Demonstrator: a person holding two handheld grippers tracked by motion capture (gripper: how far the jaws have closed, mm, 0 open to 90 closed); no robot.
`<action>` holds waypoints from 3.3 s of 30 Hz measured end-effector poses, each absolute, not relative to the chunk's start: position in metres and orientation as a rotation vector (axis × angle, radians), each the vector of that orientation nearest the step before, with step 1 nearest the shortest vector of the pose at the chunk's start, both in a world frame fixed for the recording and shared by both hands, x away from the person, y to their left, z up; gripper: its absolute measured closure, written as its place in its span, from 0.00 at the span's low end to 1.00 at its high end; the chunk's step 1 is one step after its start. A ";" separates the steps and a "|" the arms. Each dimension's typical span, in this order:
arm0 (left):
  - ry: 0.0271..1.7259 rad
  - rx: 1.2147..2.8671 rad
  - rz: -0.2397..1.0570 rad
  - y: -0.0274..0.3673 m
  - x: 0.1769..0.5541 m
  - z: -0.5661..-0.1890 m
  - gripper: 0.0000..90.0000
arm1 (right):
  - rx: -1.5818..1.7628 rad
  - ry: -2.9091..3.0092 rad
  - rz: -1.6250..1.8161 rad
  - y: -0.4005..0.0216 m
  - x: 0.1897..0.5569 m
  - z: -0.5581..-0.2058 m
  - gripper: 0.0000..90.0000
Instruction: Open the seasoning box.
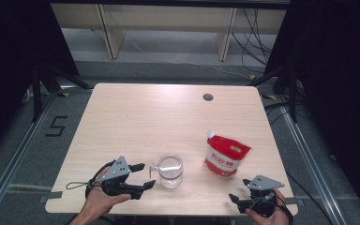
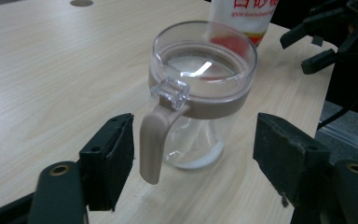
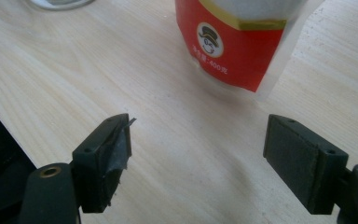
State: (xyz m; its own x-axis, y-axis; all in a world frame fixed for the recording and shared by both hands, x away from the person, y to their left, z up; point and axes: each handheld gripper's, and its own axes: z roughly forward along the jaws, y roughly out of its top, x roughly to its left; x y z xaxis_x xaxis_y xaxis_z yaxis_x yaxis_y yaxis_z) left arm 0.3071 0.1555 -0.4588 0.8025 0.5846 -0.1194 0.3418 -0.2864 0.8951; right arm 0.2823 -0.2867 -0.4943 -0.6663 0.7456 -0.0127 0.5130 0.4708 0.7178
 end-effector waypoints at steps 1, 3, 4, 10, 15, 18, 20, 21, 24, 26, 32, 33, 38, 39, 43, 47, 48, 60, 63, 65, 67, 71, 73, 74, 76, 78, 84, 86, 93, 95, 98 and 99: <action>0.704 1.887 0.278 0.156 0.307 -0.457 0.34 | 1.075 2.402 1.008 -0.286 0.281 -0.494 0.28; 0.677 1.868 0.289 0.158 0.306 -0.454 0.40 | 1.077 2.396 1.028 -0.286 0.281 -0.493 0.28; 0.681 1.857 0.294 0.158 0.304 -0.453 0.46 | 1.077 2.405 1.040 -0.284 0.280 -0.492 0.29; 0.667 1.842 0.347 0.162 0.304 -0.452 0.70 | 1.035 2.415 1.056 -0.279 0.277 -0.489 0.30; 0.705 1.811 0.366 0.161 0.311 -0.453 0.89 | 0.997 2.424 1.064 -0.274 0.276 -0.489 0.30; 0.709 1.799 0.375 0.158 0.314 -0.452 0.94 | 0.982 2.418 1.067 -0.274 0.276 -0.489 0.30; 0.707 1.799 0.383 0.157 0.314 -0.452 0.97 | 0.989 2.415 1.066 -0.273 0.276 -0.489 0.30; 0.714 1.798 0.371 0.154 0.315 -0.452 0.98 | 0.978 2.409 1.059 -0.273 0.277 -0.489 0.29; 0.711 1.799 0.366 0.150 0.317 -0.451 0.99 | 0.999 2.402 1.065 -0.272 0.276 -0.488 0.28; 0.718 1.802 0.365 0.148 0.319 -0.451 0.99 | 0.967 2.400 1.080 -0.271 0.277 -0.488 0.29; 0.730 1.812 0.383 0.144 0.324 -0.454 0.99 | 0.952 2.391 1.089 -0.270 0.277 -0.486 0.30; 0.726 1.803 0.376 0.144 0.325 -0.455 0.99 | 0.948 2.397 1.091 -0.269 0.277 -0.486 0.30; 0.713 1.814 0.387 0.142 0.324 -0.455 0.99 | 0.929 2.392 1.109 -0.267 0.277 -0.485 0.35; 0.711 1.811 0.388 0.142 0.324 -0.455 0.99 | 0.943 2.391 1.120 -0.265 0.276 -0.485 0.38; 0.700 1.816 0.401 0.143 0.323 -0.455 0.99 | 0.917 2.373 1.204 -0.259 0.275 -0.482 0.46; 0.701 1.814 0.408 0.145 0.322 -0.455 0.99 | 0.877 2.380 1.270 -0.246 0.274 -0.480 0.55; 0.702 1.814 0.410 0.145 0.322 -0.455 0.99 | 0.857 2.376 1.281 -0.242 0.273 -0.479 0.58; 0.696 1.817 0.421 0.145 0.321 -0.456 0.99 | 0.711 2.318 1.322 -0.208 0.286 -0.470 0.79; 0.706 1.818 0.415 0.146 0.321 -0.457 0.99 | 0.699 2.315 1.314 -0.203 0.290 -0.467 0.81; 0.704 1.817 0.416 0.146 0.321 -0.457 0.99 | 0.703 2.305 1.340 -0.198 0.292 -0.466 0.84; 0.704 1.820 0.414 0.146 0.321 -0.457 0.99 | 0.660 2.306 1.353 -0.195 0.297 -0.465 0.87; 0.700 1.823 0.411 0.147 0.321 -0.457 0.99 | 0.623 2.306 1.361 -0.185 0.303 -0.464 0.95; 0.696 1.824 0.411 0.147 0.321 -0.458 0.99 | 0.606 2.311 1.350 -0.181 0.304 -0.463 0.96; 0.698 1.822 0.407 0.147 0.321 -0.458 0.99 | 0.601 2.309 1.352 -0.180 0.304 -0.462 0.97; 0.695 1.824 0.407 0.147 0.321 -0.458 0.99 | 0.578 2.309 1.350 -0.176 0.307 -0.461 0.99; 0.695 1.818 0.402 0.147 0.322 -0.458 0.99 | 0.566 2.306 1.352 -0.174 0.309 -0.459 1.00; 0.693 1.816 0.401 0.147 0.321 -0.458 0.99 | 0.531 2.304 1.356 -0.165 0.314 -0.455 1.00; 0.691 1.817 0.402 0.148 0.321 -0.458 0.99 | 0.531 2.309 1.350 -0.163 0.316 -0.455 1.00; 0.688 1.817 0.402 0.148 0.321 -0.459 0.99 | 0.515 2.331 1.353 -0.155 0.323 -0.457 1.00; 0.687 1.815 0.405 0.148 0.321 -0.459 0.99 | 0.514 2.321 1.353 -0.153 0.323 -0.456 1.00; 0.686 1.813 0.401 0.148 0.321 -0.459 0.99 | 0.494 2.325 1.354 -0.149 0.323 -0.455 1.00; 0.690 1.810 0.390 0.148 0.321 -0.459 0.99 | 0.488 2.333 1.353 -0.148 0.323 -0.454 1.00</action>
State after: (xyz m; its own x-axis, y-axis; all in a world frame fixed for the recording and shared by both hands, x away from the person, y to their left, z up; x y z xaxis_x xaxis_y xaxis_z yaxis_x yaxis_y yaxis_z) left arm 0.3213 0.1475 -0.4590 0.7758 0.6273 -0.0687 0.2644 -0.2243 0.9380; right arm 0.3234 -0.1484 -0.4543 -0.8596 0.4841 -0.1633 0.0986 0.4708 0.8767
